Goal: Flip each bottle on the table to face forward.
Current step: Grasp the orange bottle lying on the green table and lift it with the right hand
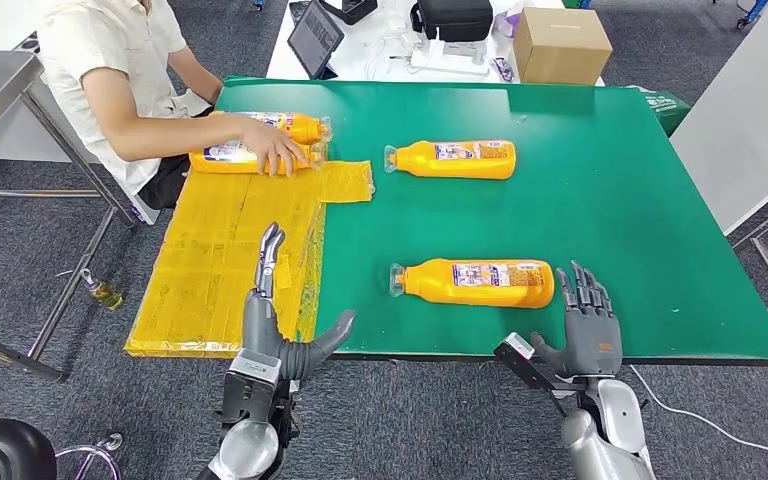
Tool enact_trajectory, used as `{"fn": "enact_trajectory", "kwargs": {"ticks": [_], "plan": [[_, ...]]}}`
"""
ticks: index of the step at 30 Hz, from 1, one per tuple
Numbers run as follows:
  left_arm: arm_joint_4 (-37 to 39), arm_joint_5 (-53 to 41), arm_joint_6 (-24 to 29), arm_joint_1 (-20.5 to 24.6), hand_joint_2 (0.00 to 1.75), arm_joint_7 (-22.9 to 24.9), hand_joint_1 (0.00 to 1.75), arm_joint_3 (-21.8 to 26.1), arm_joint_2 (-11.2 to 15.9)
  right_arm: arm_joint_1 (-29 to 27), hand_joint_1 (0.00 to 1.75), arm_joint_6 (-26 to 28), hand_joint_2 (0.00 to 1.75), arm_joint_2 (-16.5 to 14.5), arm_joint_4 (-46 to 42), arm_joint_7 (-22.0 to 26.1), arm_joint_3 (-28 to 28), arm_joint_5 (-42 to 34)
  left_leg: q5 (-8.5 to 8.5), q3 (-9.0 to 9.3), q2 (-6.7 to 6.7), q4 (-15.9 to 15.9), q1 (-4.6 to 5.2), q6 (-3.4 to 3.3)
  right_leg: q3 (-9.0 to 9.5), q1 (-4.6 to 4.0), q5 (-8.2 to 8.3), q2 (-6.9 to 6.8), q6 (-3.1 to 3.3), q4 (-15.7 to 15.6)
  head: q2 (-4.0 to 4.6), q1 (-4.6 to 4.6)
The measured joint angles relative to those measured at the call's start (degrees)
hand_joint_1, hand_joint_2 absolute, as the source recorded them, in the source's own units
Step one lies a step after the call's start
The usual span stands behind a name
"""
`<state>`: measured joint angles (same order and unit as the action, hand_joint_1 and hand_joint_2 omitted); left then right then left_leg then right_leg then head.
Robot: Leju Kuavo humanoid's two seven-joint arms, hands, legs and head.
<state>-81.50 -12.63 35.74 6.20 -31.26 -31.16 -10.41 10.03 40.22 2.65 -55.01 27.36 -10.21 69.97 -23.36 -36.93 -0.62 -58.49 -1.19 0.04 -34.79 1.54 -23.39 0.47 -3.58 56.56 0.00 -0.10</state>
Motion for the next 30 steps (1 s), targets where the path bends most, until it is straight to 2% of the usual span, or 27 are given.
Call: {"fn": "enact_trajectory", "kwargs": {"ticks": [5, 12, 18, 22, 30], "plan": [[0.4, 0.5, 0.2, 0.3, 1.75, 0.0, 0.0, 0.0, -0.1, 2.9, 0.0, 0.0, 1.75, 1.3, 3.6, -2.1, 2.4, 0.7, 0.01, 0.0, 0.02, 0.0, 0.01, -0.01, 0.0, 0.01, 0.02, 0.01, 0.0, 0.0, 0.0, 0.01], [2.0, 0.9, 0.3, 1.7, 1.75, -0.3, 0.0, -0.5, -0.6, 9.0, 0.0, 0.0, 1.75, 3.2, 9.9, -4.9, 10.3, 2.1, 0.05, 0.03, 0.01, 0.0, 0.0, -0.01, 0.01, 0.0, 0.05, 0.0, -0.02, 0.0, 0.0, 0.01], [4.1, 1.3, 0.5, 2.8, 1.75, 0.0, 0.0, -0.5, -0.8, 12.2, 0.0, -0.5, 1.75, 3.9, 13.9, -6.5, 15.9, 2.4, 0.04, 0.0, 0.01, 0.0, 0.0, -0.02, -0.02, 0.0, 0.04, 0.0, -0.03, 0.0, 0.0, 0.01], [5.2, 2.0, 0.1, 3.3, 1.75, 0.3, 0.0, -0.5, -1.2, 13.8, 0.0, -1.5, 1.75, 4.1, 16.1, -7.5, 18.3, 2.4, 0.04, -0.01, 0.01, 0.0, 0.0, -0.02, -0.03, 0.0, 0.04, 0.0, -0.03, 0.0, 0.0, 0.01], [7.2, 5.1, -2.6, 3.4, 1.75, 3.1, 0.0, -0.3, -1.3, 15.4, 0.0, -6.5, 1.75, 4.8, 19.2, -12.5, 21.4, 1.7, 0.04, 0.05, 0.03, 0.0, 0.0, -0.02, -0.01, 0.0, 0.04, 0.01, -0.03, 0.0, 0.0, 0.01]]}}
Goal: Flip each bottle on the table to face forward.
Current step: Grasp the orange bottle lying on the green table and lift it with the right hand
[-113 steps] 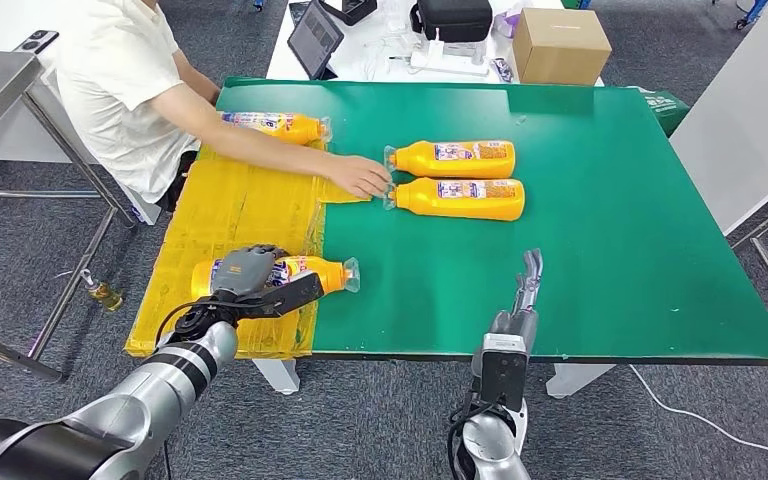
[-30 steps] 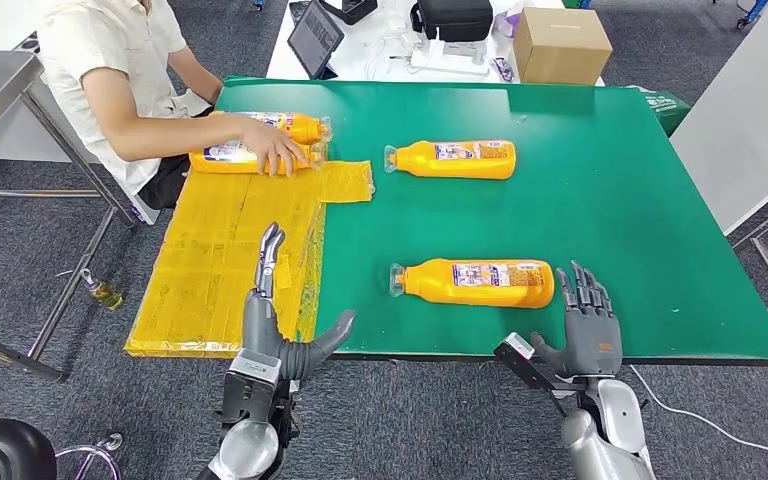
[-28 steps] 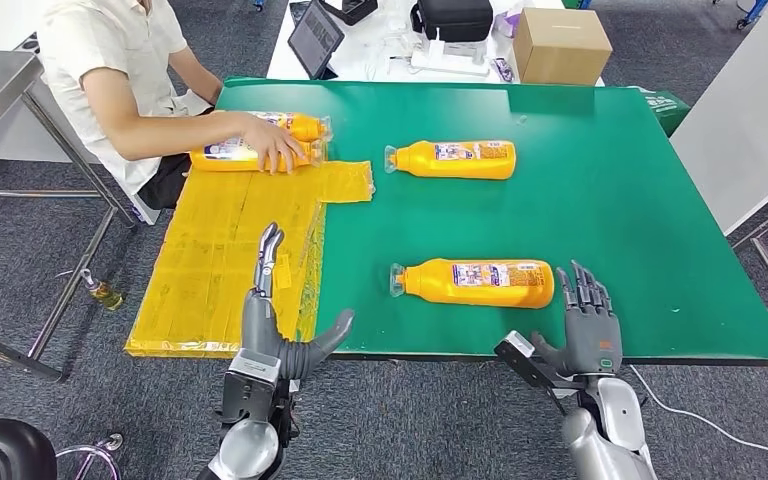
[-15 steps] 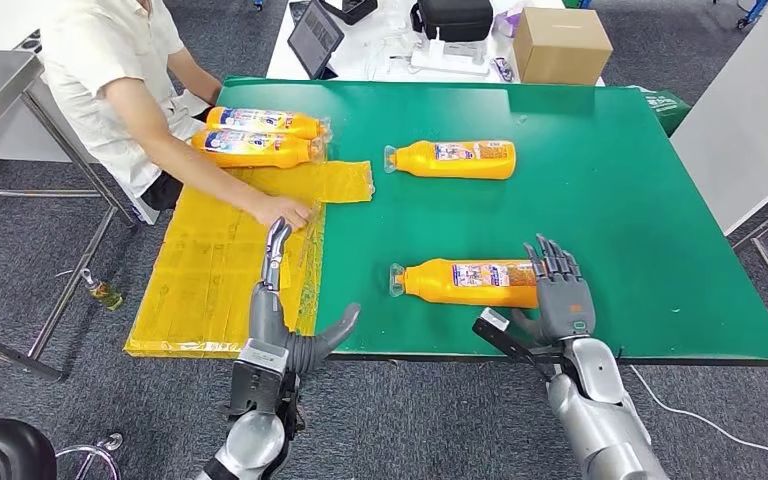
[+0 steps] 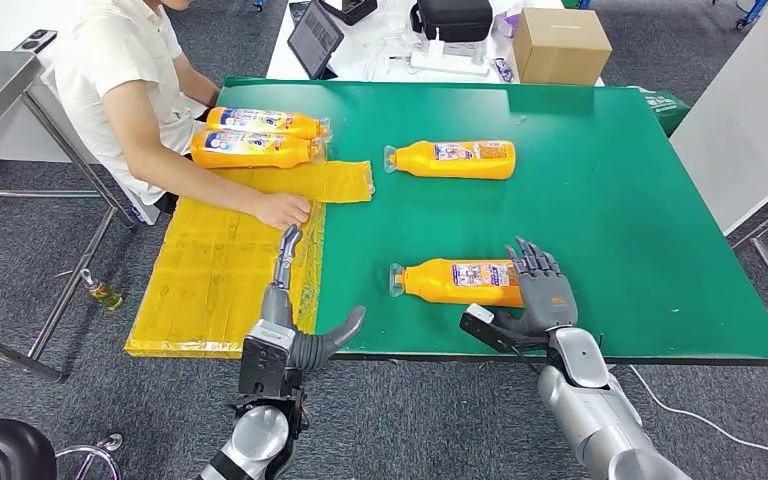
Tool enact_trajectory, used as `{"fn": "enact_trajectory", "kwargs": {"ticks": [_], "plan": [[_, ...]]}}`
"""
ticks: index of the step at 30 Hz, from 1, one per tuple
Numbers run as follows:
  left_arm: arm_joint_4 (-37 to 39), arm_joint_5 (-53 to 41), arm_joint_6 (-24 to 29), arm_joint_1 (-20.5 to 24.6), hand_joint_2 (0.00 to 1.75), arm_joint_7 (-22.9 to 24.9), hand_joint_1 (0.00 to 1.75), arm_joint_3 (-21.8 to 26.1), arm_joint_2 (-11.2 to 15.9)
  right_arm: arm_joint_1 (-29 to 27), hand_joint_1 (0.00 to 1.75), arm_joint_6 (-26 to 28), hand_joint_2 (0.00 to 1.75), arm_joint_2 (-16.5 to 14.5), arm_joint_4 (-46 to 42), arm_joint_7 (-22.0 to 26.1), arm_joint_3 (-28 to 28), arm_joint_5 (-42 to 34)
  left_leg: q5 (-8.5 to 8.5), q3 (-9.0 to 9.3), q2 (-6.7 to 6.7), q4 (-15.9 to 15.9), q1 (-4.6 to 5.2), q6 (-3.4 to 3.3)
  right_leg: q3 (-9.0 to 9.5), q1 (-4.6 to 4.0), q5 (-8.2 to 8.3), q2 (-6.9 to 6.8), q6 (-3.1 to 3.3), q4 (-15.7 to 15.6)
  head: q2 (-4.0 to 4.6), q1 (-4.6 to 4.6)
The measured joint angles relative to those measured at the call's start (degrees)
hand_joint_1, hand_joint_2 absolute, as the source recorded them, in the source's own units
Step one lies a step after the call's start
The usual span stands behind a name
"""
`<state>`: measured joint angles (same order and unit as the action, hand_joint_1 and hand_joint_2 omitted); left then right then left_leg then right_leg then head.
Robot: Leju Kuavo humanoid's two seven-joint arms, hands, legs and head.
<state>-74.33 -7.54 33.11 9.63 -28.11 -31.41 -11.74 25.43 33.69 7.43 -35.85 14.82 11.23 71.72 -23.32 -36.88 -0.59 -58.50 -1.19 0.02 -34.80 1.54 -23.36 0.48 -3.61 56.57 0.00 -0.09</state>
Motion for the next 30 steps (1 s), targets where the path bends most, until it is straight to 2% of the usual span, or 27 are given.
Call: {"fn": "enact_trajectory", "kwargs": {"ticks": [5, 8, 9, 12, 21, 30], "plan": [[0.9, 2.2, -3.1, 0.0, 1.75, 1.6, 0.0, 0.2, -0.2, 1.9, 0.0, -4.2, 1.75, 0.8, 1.6, -4.7, 1.3, 0.3, 0.0, 0.17, -0.01, 0.0, 0.0, 0.0, 0.17, 0.0, 0.0, 0.0, 0.0, 0.0, 0.0, -0.01], [1.3, 2.7, -3.8, 0.0, 1.75, 1.9, 0.0, 0.3, -0.3, 3.3, 0.79, -6.3, 1.75, 1.1, 2.7, -6.5, 2.1, 0.3, 0.0, 0.3, -0.01, 0.0, 0.01, -0.01, 0.28, 0.01, 0.0, 0.0, 0.0, 0.0, 0.0, 0.0], [1.3, 2.8, -3.9, 0.0, 1.75, 2.0, 0.0, 0.3, -0.4, 3.6, 1.22, -7.0, 1.75, 1.3, 3.0, -6.6, 2.3, 0.2, 0.0, 0.32, -0.01, 0.0, 0.01, -0.02, 0.31, 0.01, 0.0, 0.0, 0.0, 0.0, 0.0, -0.01], [1.6, 3.1, -4.2, 0.1, 1.75, 2.1, 0.0, 0.3, -0.6, 4.3, 1.73, -8.9, 1.75, 1.6, 4.1, -6.1, 2.7, -0.7, 0.03, 0.33, -0.02, 0.0, 0.01, -0.05, 0.35, 0.01, 0.02, -0.01, -0.01, 0.0, 0.0, -0.01], [2.3, 4.1, -4.5, 0.5, 1.75, 2.5, 0.0, 0.5, -0.7, 5.4, 1.75, -10.6, 1.75, 2.6, 5.7, -2.5, 2.7, -5.1, 0.05, 0.37, -0.04, 0.0, 0.0, -0.06, 0.39, 0.0, 0.02, -0.02, -0.03, 0.0, 0.0, -0.01], [3.3, 6.1, -3.7, 1.3, 1.75, 1.0, 0.0, 0.6, -0.7, 4.7, 1.75, -12.1, 1.75, 3.0, 7.3, 9.5, -0.3, -18.0, 0.03, 0.37, 0.0, 0.0, -0.01, -0.06, 0.38, -0.01, 0.02, 0.0, -0.03, 0.0, 0.0, 0.0]]}}
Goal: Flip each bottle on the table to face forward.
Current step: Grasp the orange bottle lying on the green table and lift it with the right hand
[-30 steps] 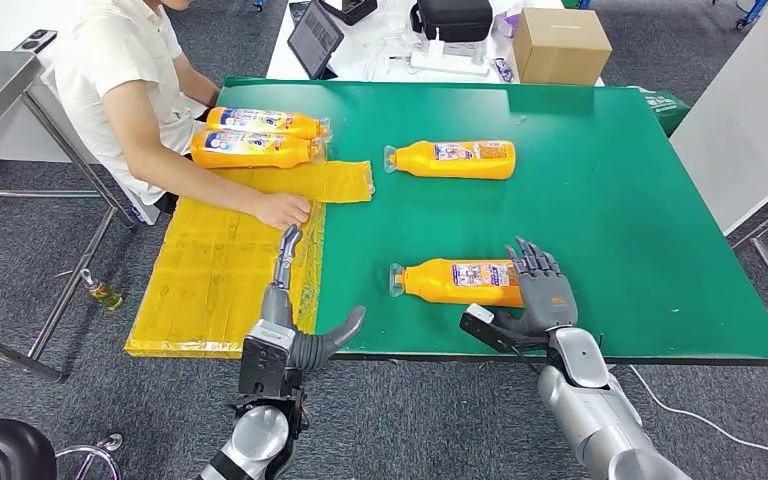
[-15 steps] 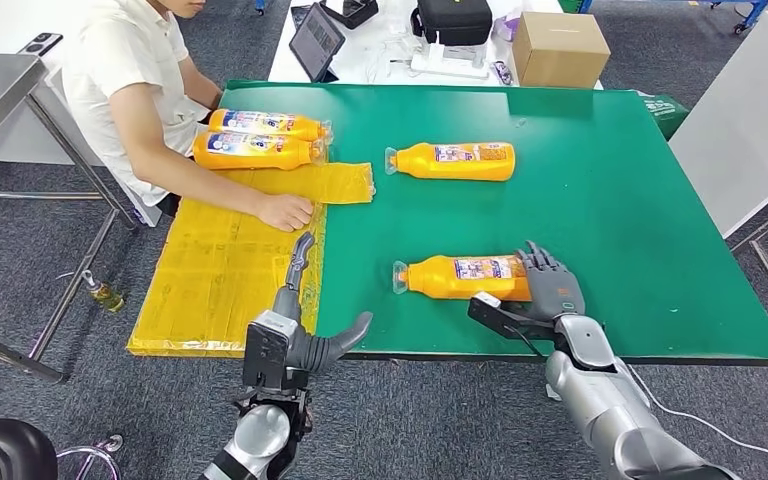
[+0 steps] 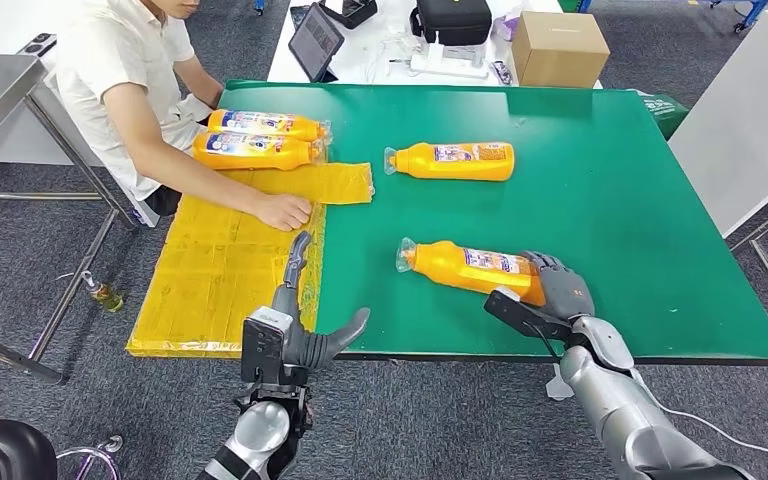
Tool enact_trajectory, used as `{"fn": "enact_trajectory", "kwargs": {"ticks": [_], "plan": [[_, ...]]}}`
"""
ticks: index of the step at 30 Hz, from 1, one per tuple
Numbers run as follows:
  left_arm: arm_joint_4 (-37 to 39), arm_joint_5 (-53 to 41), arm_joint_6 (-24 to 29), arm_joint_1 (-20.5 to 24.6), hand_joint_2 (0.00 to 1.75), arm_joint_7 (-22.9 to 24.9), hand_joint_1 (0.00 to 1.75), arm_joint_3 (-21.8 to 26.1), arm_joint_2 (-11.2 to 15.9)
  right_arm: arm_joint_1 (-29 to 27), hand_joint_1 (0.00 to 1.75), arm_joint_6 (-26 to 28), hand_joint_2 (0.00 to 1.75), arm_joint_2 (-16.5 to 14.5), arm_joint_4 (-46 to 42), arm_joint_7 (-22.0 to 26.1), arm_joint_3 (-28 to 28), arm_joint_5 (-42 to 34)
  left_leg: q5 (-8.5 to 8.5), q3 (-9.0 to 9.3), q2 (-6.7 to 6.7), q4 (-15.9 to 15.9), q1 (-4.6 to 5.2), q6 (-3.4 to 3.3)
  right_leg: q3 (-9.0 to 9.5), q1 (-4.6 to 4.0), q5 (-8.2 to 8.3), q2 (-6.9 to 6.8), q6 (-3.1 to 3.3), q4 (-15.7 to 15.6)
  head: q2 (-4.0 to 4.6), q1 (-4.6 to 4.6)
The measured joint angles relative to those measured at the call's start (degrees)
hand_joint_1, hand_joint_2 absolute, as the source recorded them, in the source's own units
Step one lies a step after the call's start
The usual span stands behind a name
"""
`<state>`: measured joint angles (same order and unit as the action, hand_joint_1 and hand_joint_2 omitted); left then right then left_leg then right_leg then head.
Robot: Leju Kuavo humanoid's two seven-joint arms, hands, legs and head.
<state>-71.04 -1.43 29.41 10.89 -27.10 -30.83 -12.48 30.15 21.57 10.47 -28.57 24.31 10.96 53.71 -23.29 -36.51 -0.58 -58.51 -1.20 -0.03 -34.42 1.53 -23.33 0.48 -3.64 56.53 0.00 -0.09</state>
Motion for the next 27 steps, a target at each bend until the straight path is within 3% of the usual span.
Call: {"fn": "enact_trajectory", "kwargs": {"ticks": [6, 9, 12, 22, 27], "plan": [[0.3, 2.2, 1.3, 0.5, 1.75, -1.4, 0.0, 0.0, -0.1, -1.7, 1.75, -3.6, 1.75, -1.8, -0.4, 8.5, -4.0, -11.3, 0.0, 0.01, 0.02, 0.0, -0.01, 0.0, 0.0, -0.01, 0.0, 0.01, 0.0, 0.0, 0.0, -0.01], [0.2, 10.1, -2.3, 0.2, 1.75, 1.3, 0.0, 0.2, -0.2, -3.9, 1.75, -5.8, 1.75, -3.2, -3.2, 11.1, -6.0, -18.3, 0.0, -0.03, 0.0, 0.0, -0.01, 0.0, 0.0, -0.01, 0.0, 0.0, 0.0, 0.0, 0.0, -0.02], [0.0, 18.1, -6.8, -0.6, 1.75, 4.7, 0.0, 0.3, -0.2, -6.6, 1.75, -7.1, 1.75, -4.4, -7.0, 11.9, -7.1, -22.5, 0.0, -0.13, -0.01, 0.0, 0.0, 0.0, -0.09, -0.01, 0.0, -0.01, 0.0, 0.0, 0.0, 0.01], [-3.5, 27.0, -9.6, -2.2, 1.75, 4.8, 0.0, -0.9, 0.3, -15.8, 1.75, -12.3, 1.75, -8.3, -23.9, 14.1, -8.5, -36.4, 0.0, -0.38, -0.05, 0.0, 0.0, 0.0, -0.32, 0.0, -0.02, -0.05, 0.0, 0.0, 0.0, -0.01], [-4.5, 27.8, -11.5, -2.6, 1.75, 5.1, 0.0, -2.1, 0.8, -18.4, 1.74, -13.4, 1.75, -10.3, -30.4, 13.8, -7.7, -38.3, 0.0, -0.45, -0.04, 0.0, 0.0, 0.01, -0.41, 0.0, -0.02, -0.05, 0.01, 0.0, 0.0, -0.02]]}}
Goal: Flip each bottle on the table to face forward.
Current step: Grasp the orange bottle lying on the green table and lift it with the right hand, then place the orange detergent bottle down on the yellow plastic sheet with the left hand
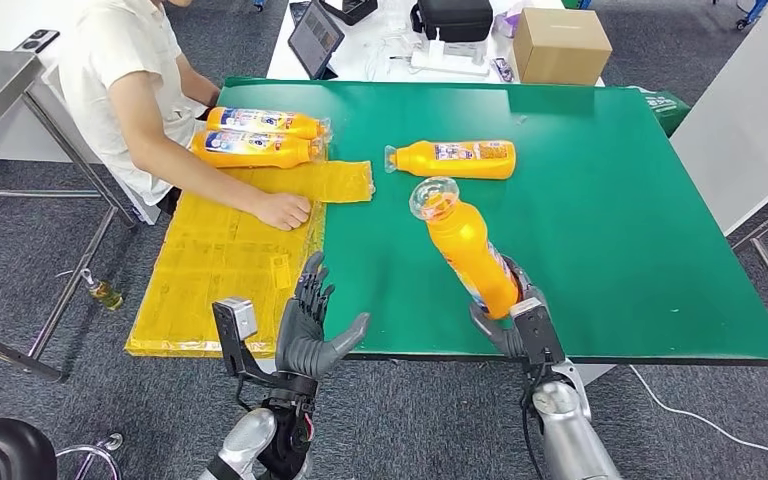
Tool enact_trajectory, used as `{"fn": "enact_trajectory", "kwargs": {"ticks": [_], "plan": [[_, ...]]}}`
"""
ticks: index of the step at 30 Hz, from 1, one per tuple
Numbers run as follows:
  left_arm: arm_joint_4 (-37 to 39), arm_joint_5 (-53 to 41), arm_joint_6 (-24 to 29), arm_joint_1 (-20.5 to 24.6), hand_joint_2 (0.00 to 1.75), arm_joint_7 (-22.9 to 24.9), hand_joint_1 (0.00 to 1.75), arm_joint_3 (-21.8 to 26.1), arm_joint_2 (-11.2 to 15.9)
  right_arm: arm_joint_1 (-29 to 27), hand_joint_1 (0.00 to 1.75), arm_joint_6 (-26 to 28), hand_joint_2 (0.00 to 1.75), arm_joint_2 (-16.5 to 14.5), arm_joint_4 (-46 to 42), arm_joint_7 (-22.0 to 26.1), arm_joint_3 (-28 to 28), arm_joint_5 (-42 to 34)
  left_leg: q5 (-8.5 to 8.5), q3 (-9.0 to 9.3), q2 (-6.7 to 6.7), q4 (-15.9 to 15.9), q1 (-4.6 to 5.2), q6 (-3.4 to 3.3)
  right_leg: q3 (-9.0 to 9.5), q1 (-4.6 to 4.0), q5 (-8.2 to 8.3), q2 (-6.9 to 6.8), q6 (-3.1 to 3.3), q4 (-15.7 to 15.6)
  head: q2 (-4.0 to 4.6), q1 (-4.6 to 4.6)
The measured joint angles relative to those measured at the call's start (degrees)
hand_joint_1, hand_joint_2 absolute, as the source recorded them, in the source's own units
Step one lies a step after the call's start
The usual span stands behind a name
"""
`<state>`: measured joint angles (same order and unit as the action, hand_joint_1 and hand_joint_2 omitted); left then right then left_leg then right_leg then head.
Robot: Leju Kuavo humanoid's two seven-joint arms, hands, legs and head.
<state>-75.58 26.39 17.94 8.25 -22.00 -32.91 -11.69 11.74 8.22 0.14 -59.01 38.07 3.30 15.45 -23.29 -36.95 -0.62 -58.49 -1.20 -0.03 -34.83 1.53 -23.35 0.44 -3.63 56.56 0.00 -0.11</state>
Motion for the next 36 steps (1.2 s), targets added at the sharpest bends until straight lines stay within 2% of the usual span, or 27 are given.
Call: {"fn": "enact_trajectory", "kwargs": {"ticks": [8, 14, 16, 20, 26, 29, 30, 33, 34, 35, 36], "plan": [[-0.7, 0.0, -2.8, 0.2, 1.75, 0.8, 0.0, -1.4, 0.8, -2.4, 1.72, 2.2, 1.75, -1.7, -3.9, 1.4, 6.1, 5.4, 0.0, -0.03, 0.02, 0.0, 0.0, 0.0, -0.04, 0.0, 0.0, 0.0, 0.0, 0.0, 0.0, 0.02], [-1.6, 1.2, -3.9, 0.4, 1.75, 1.9, 0.0, -2.3, 1.0, -3.5, 1.68, 3.8, 1.75, -2.6, -5.5, 0.2, 12.1, 8.3, 0.0, -0.04, 0.04, 0.0, 0.0, 0.01, -0.06, 0.0, 0.0, 0.01, 0.0, 0.0, 0.0, -0.01], [-1.9, 1.3, -3.7, 0.7, 1.75, 2.0, 0.0, -2.5, 1.0, -3.7, 1.67, 4.2, 1.75, -2.9, -5.5, 0.7, 14.4, 8.4, 0.0, -0.04, 0.03, 0.0, 0.0, 0.01, -0.06, 0.0, 0.0, 0.0, 0.0, 0.0, 0.0, 0.0], [-2.2, 2.0, -3.8, 1.0, 1.75, 2.2, 0.0, -2.9, 1.0, -3.8, 1.53, 4.2, 1.75, -3.3, -5.5, 1.3, 17.6, 7.6, 0.0, -0.04, 0.03, 0.0, 0.0, 0.0, -0.06, 0.0, 0.0, 0.0, 0.0, 0.0, 0.0, 0.01], [-2.7, 4.1, -4.8, 1.1, 1.75, 2.3, 0.0, -3.6, 1.0, -3.8, 1.46, 4.0, 1.75, -3.7, -5.7, 1.4, 20.6, 6.8, 0.0, -0.04, 0.03, 0.0, 0.0, 0.01, -0.06, 0.0, 0.0, 0.01, 0.0, 0.0, 0.0, 0.01], [-3.0, 5.3, -4.9, 1.3, 1.75, 2.4, 0.0, -3.7, 1.0, -3.7, 1.49, 3.7, 1.75, -4.1, -5.7, 0.9, 22.2, 6.1, 0.0, -0.05, 0.03, 0.0, 0.0, 0.01, -0.06, 0.0, 0.0, 0.01, 0.01, 0.0, 0.0, 0.01], [-3.1, 5.6, -4.9, 1.4, 1.75, 2.4, 0.16, -3.7, 1.0, -3.6, 1.49, 3.5, 1.75, -4.3, -5.7, 0.7, 22.7, 5.6, 0.0, -0.05, 0.03, 0.0, -0.01, 0.01, -0.07, 0.0, 0.0, 0.01, 0.01, 0.0, 0.0, 0.0], [-3.7, 6.4, -4.9, 1.5, 1.75, 2.3, 1.47, -3.7, 1.0, -3.4, 1.47, 2.9, 1.75, -4.9, -5.4, 0.5, 23.6, 4.2, 0.0, -0.05, 0.04, 0.0, -0.01, 0.01, -0.06, 0.0, 0.0, 0.01, 0.01, 0.0, 0.0, -0.01], [-3.9, 6.6, -4.9, 1.5, 1.75, 2.2, 1.75, -3.7, 1.0, -3.3, 1.47, 2.9, 1.75, -5.2, -5.3, 0.3, 23.9, 4.0, 0.0, -0.05, 0.04, 0.0, -0.01, 0.01, -0.06, 0.0, 0.0, 0.01, 0.01, 0.0, 0.0, 0.01], [-4.0, 6.8, -4.9, 1.5, 1.75, 2.1, 1.75, -3.6, 1.0, -3.1, 1.41, 3.0, 1.75, -5.4, -5.2, -0.1, 24.1, 4.0, 0.0, -0.05, 0.04, 0.0, -0.01, 0.01, -0.06, 0.0, 0.0, 0.01, 0.01, 0.0, 0.0, -0.01], [-4.1, 6.9, -4.8, 1.5, 1.75, 2.0, 1.75, -3.6, 1.0, -2.9, 1.12, 3.0, 1.75, -5.6, -5.1, -0.4, 24.4, 3.9, 0.0, -0.05, 0.03, 0.0, 0.0, 0.01, -0.06, 0.0, 0.0, 0.01, 0.01, 0.0, 0.0, -0.01]]}}
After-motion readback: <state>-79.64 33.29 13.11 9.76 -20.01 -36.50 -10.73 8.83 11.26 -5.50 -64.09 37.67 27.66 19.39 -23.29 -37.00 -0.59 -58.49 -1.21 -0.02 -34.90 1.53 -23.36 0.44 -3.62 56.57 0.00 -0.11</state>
